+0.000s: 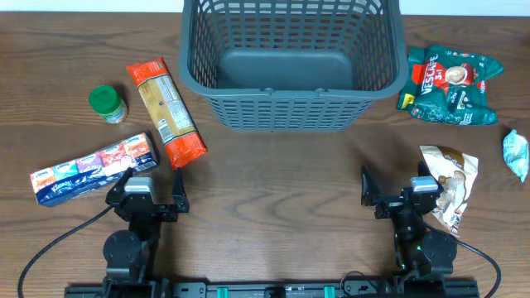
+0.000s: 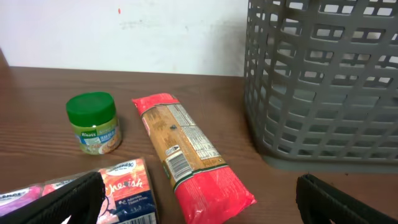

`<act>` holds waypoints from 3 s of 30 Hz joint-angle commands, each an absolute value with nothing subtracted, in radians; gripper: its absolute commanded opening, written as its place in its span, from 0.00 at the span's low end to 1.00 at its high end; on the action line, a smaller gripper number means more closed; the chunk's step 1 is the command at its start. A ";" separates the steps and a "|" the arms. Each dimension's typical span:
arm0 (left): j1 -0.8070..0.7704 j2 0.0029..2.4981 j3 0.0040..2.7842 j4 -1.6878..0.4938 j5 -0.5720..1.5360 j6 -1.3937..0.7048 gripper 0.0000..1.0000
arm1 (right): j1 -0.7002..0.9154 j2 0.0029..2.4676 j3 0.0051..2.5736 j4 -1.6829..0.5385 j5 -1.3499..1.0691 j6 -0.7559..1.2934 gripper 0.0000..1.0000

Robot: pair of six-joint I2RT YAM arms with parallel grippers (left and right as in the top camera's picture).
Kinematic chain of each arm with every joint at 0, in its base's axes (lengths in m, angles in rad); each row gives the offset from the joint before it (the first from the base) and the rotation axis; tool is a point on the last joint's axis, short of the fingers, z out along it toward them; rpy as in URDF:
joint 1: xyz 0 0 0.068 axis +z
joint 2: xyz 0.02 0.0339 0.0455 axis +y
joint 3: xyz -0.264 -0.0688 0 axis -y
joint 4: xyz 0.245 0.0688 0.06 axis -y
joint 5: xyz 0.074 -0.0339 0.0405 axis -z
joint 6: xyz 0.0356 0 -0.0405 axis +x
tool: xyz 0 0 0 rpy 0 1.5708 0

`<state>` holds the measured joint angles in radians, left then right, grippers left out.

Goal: Pack container

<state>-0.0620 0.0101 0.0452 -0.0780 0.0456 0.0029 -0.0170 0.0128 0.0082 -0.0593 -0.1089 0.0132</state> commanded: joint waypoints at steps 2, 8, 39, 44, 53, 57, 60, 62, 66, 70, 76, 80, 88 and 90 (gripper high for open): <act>-0.065 0.006 0.017 -0.091 0.042 -0.001 0.99 | -0.027 0.006 0.005 -0.061 -0.120 -0.001 0.99; -0.065 0.006 0.017 -0.091 0.042 -0.001 0.99 | -0.027 0.006 0.005 -0.061 -0.120 -0.001 0.99; -0.065 0.006 0.017 -0.091 0.042 -0.001 0.99 | -0.029 0.171 0.138 -0.197 0.059 0.137 0.99; -0.065 0.006 0.017 -0.091 0.042 -0.001 0.99 | -0.083 0.403 0.370 -0.212 0.154 0.134 0.99; -0.065 0.006 0.017 -0.091 0.042 -0.001 0.99 | -0.299 0.937 1.037 -0.605 0.084 0.004 0.99; -0.065 0.006 0.017 -0.091 0.042 -0.001 0.99 | -0.399 1.202 1.358 -0.834 -0.022 -0.063 0.99; -0.065 0.006 0.017 -0.091 0.042 -0.001 0.99 | -0.427 1.342 1.530 -0.960 -0.023 -0.073 0.99; -0.065 0.006 0.017 -0.091 0.042 -0.001 0.99 | -0.434 1.391 1.582 -0.989 -0.028 -0.066 0.99; -0.065 0.006 0.017 -0.091 0.042 -0.001 0.99 | -0.434 1.430 1.596 -0.994 -0.048 -0.051 0.99; -0.065 0.006 0.017 -0.091 0.042 -0.001 0.99 | -0.434 1.448 1.600 -0.970 -0.112 -0.087 0.99; -0.065 0.006 0.017 -0.091 0.042 -0.001 0.99 | -0.434 1.569 1.731 -1.021 -0.113 -0.076 0.99; -0.065 0.006 0.017 -0.091 0.042 -0.001 0.98 | -0.434 1.720 1.919 -1.133 -0.096 -0.063 0.99; -0.065 0.006 0.017 -0.091 0.042 -0.001 0.99 | -0.433 2.019 2.230 -1.309 -0.023 -0.084 0.99; -0.065 0.006 0.017 -0.091 0.042 -0.001 0.99 | -0.431 2.074 2.271 -1.321 0.010 -0.101 0.99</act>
